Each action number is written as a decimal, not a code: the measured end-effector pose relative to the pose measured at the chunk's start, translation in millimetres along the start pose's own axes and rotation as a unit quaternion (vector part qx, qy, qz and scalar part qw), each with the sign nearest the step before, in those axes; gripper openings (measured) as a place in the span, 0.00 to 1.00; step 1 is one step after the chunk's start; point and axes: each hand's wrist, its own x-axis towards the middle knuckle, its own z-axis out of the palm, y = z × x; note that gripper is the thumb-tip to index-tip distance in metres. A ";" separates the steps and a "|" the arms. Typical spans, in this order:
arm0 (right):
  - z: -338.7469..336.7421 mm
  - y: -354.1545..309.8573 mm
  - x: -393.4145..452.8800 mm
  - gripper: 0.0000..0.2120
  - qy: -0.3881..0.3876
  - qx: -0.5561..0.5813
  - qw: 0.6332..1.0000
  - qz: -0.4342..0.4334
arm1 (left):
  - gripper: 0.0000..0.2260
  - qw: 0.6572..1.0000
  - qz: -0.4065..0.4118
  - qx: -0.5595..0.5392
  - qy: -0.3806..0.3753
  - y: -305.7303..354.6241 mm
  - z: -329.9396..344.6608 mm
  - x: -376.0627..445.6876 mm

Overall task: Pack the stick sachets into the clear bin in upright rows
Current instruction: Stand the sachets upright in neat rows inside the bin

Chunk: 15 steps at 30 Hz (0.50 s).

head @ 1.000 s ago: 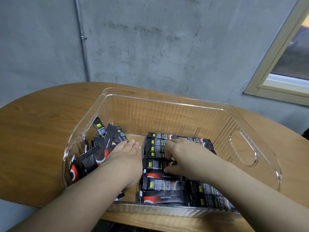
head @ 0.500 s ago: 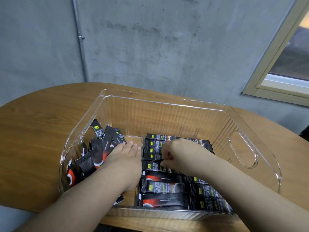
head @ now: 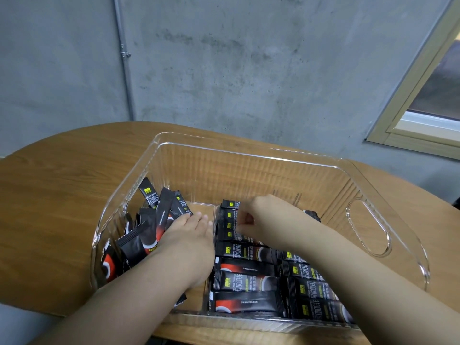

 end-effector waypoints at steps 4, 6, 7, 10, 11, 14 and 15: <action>-4.3 -6.7 38.1 0.08 0.004 0.067 0.998 -0.016 | 0.30 1.000 0.001 0.007 -0.018 1.2 -3.2 0.6; -2.1 -14.8 58.2 0.09 0.001 0.081 0.996 -0.024 | 0.31 1.000 0.003 0.010 -0.023 1.0 -3.7 0.7; 0.3 -20.1 67.6 0.10 -0.004 0.086 0.996 -0.028 | 0.31 1.000 0.003 0.009 -0.022 0.9 -4.2 1.0; 9.2 -37.4 93.3 0.09 -0.036 0.080 0.996 -0.029 | 0.31 1.000 0.000 0.003 -0.023 0.7 -5.2 2.8; 12.3 -42.1 100.8 0.10 -0.052 0.067 0.996 -0.024 | 0.31 1.000 -0.001 -0.001 -0.024 0.6 -5.1 3.9; 15.8 -50.0 113.8 0.17 -0.088 0.055 0.995 0.005 | 0.31 1.000 0.000 -0.009 -0.027 -1.4 -3.1 7.1; 14.8 -50.0 115.9 0.16 -0.098 0.060 0.993 0.012 | 0.31 1.000 0.002 -0.012 -0.025 -2.0 -2.7 7.3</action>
